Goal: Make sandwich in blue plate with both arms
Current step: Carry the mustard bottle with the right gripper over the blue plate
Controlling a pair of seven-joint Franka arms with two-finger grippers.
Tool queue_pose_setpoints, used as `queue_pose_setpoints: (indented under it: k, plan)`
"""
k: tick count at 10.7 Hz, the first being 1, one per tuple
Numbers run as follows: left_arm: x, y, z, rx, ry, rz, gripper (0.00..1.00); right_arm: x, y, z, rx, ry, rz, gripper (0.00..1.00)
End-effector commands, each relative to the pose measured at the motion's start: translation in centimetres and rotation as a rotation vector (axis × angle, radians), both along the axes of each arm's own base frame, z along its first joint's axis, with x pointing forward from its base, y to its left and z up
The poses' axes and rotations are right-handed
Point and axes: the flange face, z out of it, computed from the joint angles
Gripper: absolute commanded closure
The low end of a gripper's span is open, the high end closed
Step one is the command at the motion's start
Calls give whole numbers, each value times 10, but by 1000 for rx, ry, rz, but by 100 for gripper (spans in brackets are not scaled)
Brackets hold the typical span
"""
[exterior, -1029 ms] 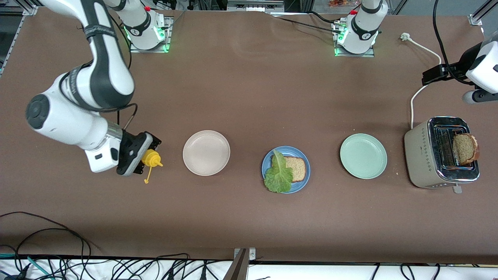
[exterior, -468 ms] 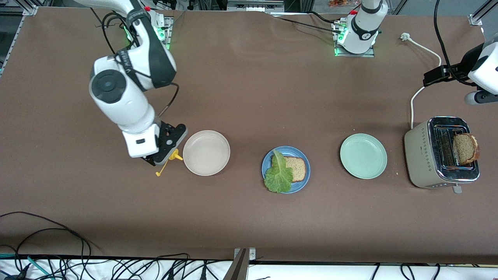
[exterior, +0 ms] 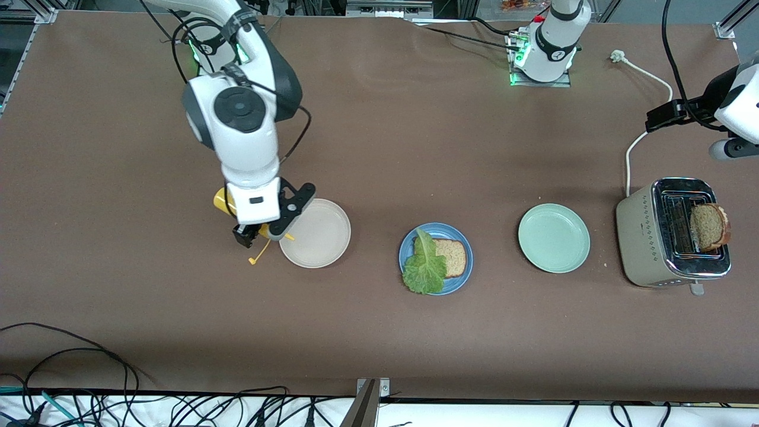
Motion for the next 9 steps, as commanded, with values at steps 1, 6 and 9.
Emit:
queue_pose_setpoints:
  k: [1, 6, 9]
  plan:
    - [3, 2, 6, 21, -8, 1, 0, -20, 51, -12, -26, -53, -44, 100]
    - [3, 2, 6, 21, -8, 2, 0, -48, 138, -59, -52, -116, 122, 100]
    - [3, 2, 6, 21, -8, 2, 0, -68, 173, -105, -117, -158, 257, 100]
